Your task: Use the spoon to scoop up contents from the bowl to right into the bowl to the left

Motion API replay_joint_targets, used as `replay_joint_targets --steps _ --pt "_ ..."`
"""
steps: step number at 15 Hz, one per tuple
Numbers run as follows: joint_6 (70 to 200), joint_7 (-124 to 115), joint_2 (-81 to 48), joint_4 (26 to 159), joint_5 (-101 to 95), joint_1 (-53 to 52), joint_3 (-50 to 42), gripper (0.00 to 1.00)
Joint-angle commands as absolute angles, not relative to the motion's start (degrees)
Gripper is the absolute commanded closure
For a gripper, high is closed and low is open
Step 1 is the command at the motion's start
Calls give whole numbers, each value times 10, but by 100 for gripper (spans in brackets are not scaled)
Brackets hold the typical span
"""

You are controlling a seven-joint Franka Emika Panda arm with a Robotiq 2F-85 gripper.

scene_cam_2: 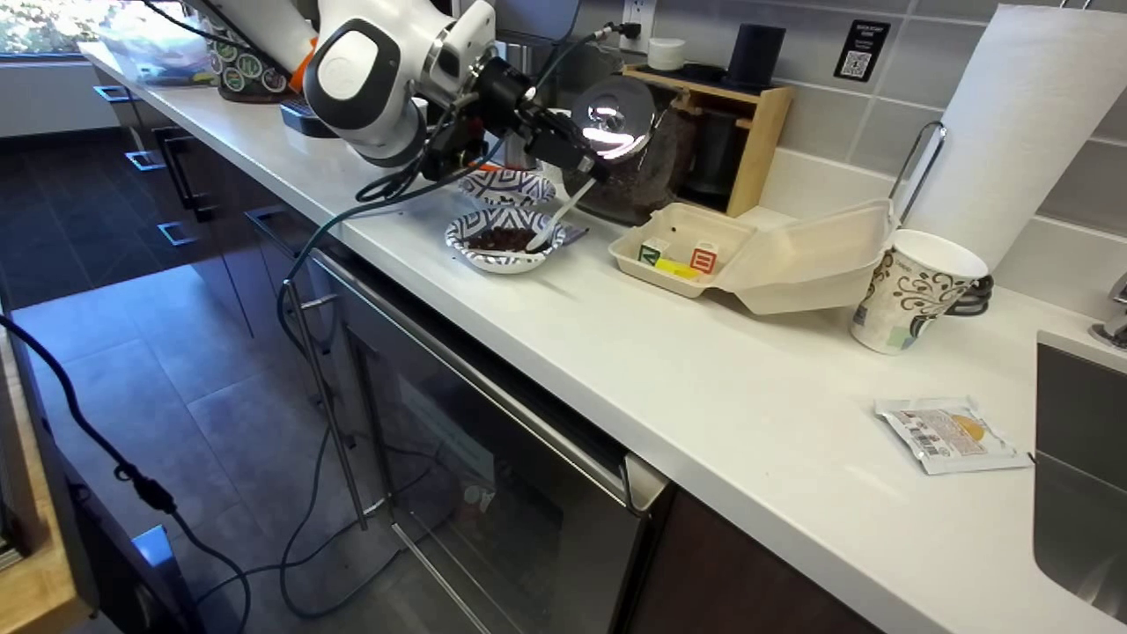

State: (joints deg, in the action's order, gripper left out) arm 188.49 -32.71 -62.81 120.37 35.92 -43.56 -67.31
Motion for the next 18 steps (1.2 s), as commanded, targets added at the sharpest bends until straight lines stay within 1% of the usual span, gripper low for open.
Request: replay_joint_targets --steps 1,3,9,13,18 --pt "1894 -331 -658 1181 381 -434 -664 97" --pt "1887 -328 -665 1173 380 -432 -661 97" --pt "1802 -252 -592 1190 315 -426 -642 97" --pt "1709 -237 -535 1183 238 -402 -630 97" --pt "1575 -250 -467 1142 162 -335 -587 97"
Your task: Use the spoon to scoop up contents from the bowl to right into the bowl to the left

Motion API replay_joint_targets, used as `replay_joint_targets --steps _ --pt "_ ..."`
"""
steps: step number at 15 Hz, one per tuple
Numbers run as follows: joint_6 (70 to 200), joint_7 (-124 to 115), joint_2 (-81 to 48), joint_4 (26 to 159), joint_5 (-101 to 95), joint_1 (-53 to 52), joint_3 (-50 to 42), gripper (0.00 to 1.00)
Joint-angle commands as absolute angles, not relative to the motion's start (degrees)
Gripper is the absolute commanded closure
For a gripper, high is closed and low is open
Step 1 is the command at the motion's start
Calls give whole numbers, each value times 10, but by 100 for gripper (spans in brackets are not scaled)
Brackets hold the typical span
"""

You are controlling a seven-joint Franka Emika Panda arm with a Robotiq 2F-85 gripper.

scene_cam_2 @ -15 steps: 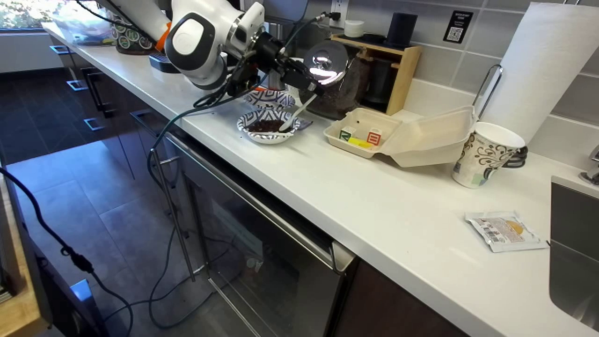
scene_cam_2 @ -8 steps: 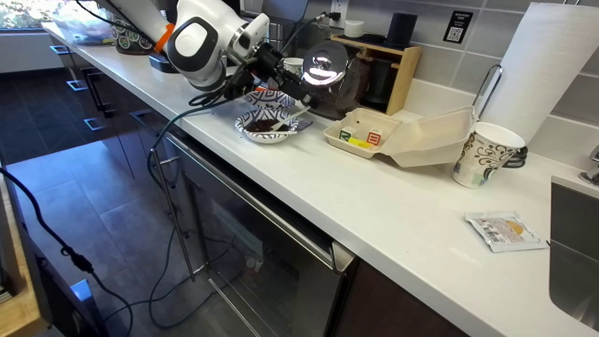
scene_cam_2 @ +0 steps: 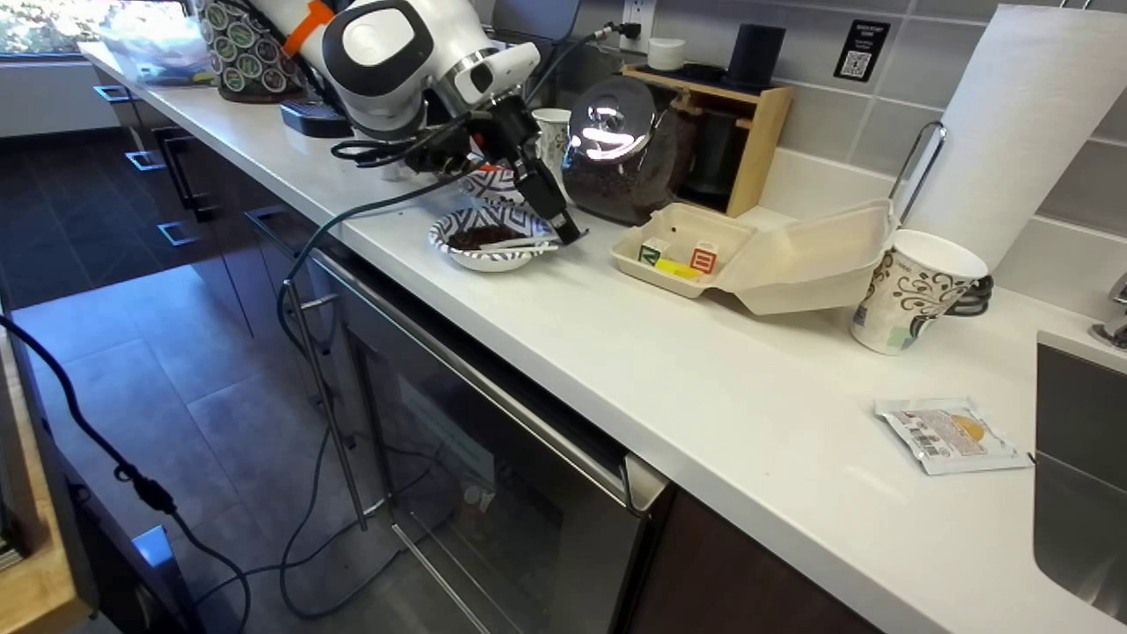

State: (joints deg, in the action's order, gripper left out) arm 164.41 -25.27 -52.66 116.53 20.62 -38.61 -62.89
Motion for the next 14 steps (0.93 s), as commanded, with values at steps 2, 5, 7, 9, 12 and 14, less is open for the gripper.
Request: replay_joint_targets --steps 2,5,7,9,12,14 --pt "1518 -257 -440 1114 137 -297 -558 97" --pt "1430 -262 -397 1073 103 -232 -501 97" --pt "1374 -269 -367 1049 90 -187 -457 97" --pt "1350 -284 -346 1035 79 -149 -416 97" --pt "1344 -306 -321 1022 71 -95 -356 97" --pt "1347 -319 -310 1017 66 -65 -321 97"
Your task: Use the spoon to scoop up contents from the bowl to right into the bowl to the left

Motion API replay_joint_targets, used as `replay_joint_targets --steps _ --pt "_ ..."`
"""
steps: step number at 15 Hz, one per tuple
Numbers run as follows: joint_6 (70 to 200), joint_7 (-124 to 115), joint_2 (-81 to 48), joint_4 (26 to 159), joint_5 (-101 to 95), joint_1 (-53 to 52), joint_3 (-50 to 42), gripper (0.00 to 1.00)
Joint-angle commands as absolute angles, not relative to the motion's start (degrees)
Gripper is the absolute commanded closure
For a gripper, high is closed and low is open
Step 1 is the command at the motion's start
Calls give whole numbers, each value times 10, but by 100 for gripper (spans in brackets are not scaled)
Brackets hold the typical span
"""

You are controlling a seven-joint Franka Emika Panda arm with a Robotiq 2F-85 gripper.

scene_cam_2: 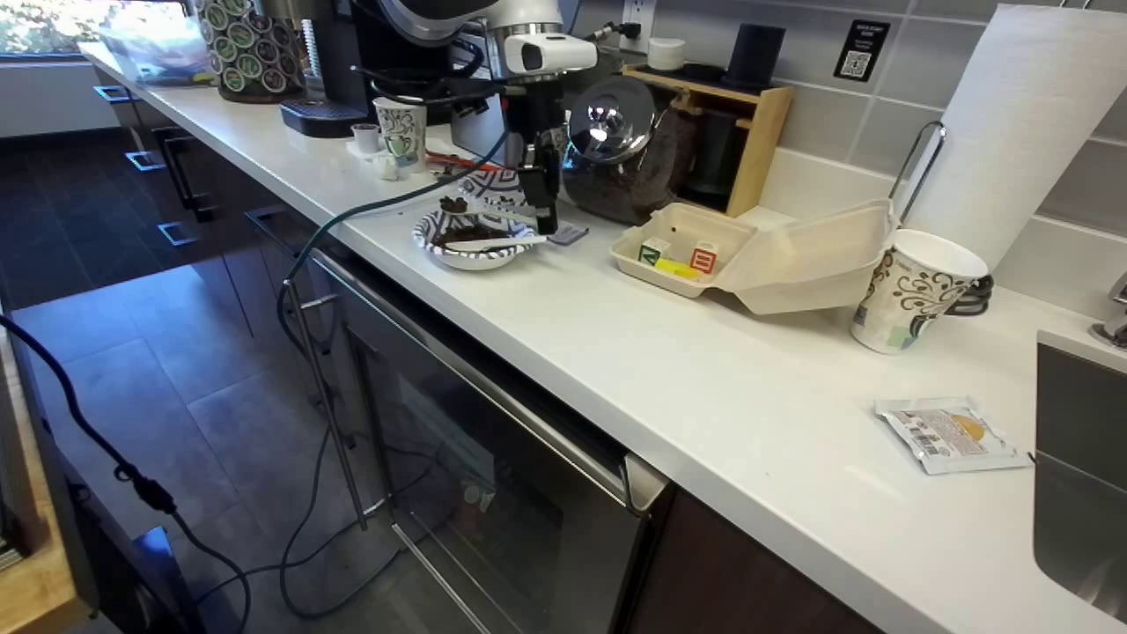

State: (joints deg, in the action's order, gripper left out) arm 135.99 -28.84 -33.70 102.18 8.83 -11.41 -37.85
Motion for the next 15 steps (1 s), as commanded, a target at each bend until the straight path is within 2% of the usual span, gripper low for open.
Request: replay_joint_targets --steps 1,6,11,12,13,15 --pt "1354 -328 -306 1017 60 -53 -308 97" --pt "1354 -367 -295 1001 20 -9 -262 97" --pt "1360 -359 -238 1026 -73 -11 -257 97" --pt "1358 -361 -271 996 -60 8 -243 97" --pt "1358 -360 -264 996 -64 10 -239 88" --pt "1358 -359 -263 996 -63 17 -232 88"
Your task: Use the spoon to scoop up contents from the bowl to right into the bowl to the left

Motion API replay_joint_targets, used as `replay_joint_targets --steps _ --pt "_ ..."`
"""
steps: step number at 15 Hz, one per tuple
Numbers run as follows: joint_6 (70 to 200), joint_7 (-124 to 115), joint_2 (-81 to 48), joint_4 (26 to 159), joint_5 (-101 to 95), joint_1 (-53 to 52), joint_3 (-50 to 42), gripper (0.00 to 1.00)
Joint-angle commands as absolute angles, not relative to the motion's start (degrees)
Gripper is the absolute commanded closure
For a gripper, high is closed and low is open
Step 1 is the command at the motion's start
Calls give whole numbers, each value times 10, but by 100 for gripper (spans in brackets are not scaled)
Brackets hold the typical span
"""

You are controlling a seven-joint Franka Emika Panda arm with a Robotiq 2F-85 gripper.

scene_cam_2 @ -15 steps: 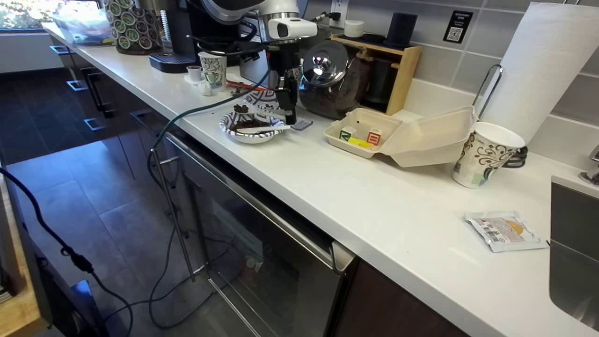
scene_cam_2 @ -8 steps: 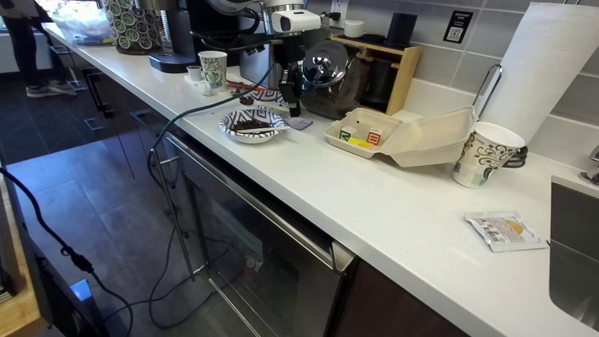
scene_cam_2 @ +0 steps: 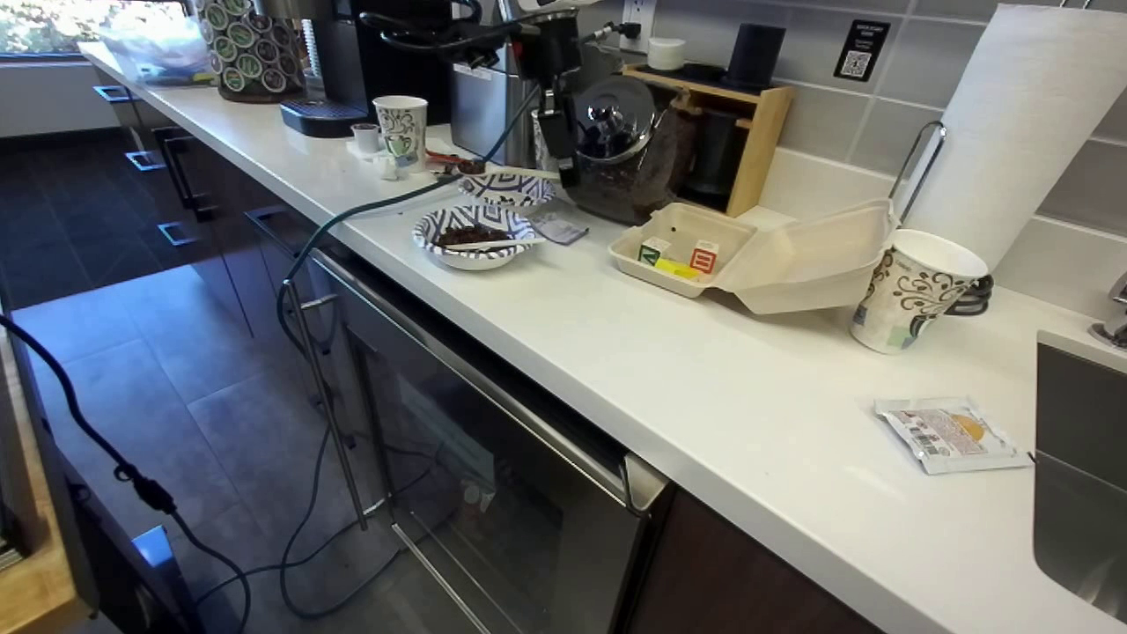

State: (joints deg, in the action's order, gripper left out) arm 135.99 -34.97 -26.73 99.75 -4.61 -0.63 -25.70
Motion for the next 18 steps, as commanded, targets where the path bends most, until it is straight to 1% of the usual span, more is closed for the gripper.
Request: replay_joint_targets --steps 1,4,5,18 --pt "1358 -359 -265 996 -62 19 -230 88" --pt "1358 -358 -268 996 -62 20 -229 88" --pt "1358 -358 -268 996 -62 20 -229 97" --pt "1335 -467 -260 943 -177 -21 -219 97"
